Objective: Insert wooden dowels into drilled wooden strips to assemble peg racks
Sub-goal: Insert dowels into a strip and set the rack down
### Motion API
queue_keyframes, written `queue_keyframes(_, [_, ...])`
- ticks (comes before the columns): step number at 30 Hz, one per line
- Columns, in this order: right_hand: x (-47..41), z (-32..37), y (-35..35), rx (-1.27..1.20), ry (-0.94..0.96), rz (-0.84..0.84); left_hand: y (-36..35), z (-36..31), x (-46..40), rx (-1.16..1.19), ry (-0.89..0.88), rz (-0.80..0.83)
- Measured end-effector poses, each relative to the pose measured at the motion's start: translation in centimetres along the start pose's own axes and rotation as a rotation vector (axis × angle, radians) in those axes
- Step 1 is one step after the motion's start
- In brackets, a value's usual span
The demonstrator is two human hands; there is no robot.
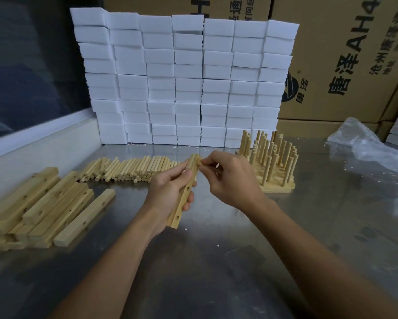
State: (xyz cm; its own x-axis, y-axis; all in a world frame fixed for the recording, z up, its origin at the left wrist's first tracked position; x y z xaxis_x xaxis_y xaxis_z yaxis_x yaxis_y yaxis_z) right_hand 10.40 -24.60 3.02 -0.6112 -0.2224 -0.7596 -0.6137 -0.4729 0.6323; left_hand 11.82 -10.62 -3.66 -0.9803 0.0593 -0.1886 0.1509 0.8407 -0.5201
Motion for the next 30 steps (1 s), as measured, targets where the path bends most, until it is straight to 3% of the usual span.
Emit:
queue_keyframes(4, [0.3, 0.8, 0.6, 0.185, 0.107, -0.086, -0.4, -0.2, 0.1, -0.125, -0.089, -0.015])
queue_keyframes(9, [0.5, 0.7, 0.5, 0.133, 0.053, -0.118, -1.0, -0.5, 0.2, -0.156, -0.136, 0.0])
queue_keyframes(11, [0.3, 0.2, 0.1, 0.049, -0.028, -0.046, -1.0, -0.7, 0.3, -0.192, -0.151, 0.01])
queue_keyframes(15, [0.4, -2.5, -2.0, -0.393, -0.459, 0.24, -1.1, -1.1, 0.6, -0.294, -0.196, 0.02])
queue_keyframes(17, [0.8, -2.8, -2.5, -0.52, -0.553, 0.323, -1.0, -0.9, 0.4, -0.329, -0.209, 0.006])
queue_keyframes(21, [0.7, 0.1, -0.5, 0.17, -0.045, 0.079, -0.8, -0.2, -0.2, -0.357, -0.163, -0.018])
queue_keyframes(23, [1.0, 0.5, -0.3, 0.266, 0.0, 0.004, -0.9, -0.3, -0.2, -0.372, -0.185, -0.008])
queue_keyframes(30, [0.7, -2.4, -2.0, -0.321, -0.492, 0.258, -1.1, -0.8, 0.2, -0.544, -0.349, 0.02])
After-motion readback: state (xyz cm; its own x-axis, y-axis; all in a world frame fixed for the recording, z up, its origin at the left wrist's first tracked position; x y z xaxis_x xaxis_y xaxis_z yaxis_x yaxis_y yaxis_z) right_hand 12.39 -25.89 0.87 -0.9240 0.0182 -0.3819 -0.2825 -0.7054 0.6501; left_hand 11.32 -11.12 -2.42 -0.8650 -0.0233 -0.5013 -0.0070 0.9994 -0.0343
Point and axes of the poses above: each hand's wrist, its own x-axis away from the middle knuckle, its own y-axis out of the back of the hand, z = x × y, the point moved 7 cm from there along -x, towards the middle knuckle, and after that the axes turned 15 degrees about x, right-handed, at the moved point
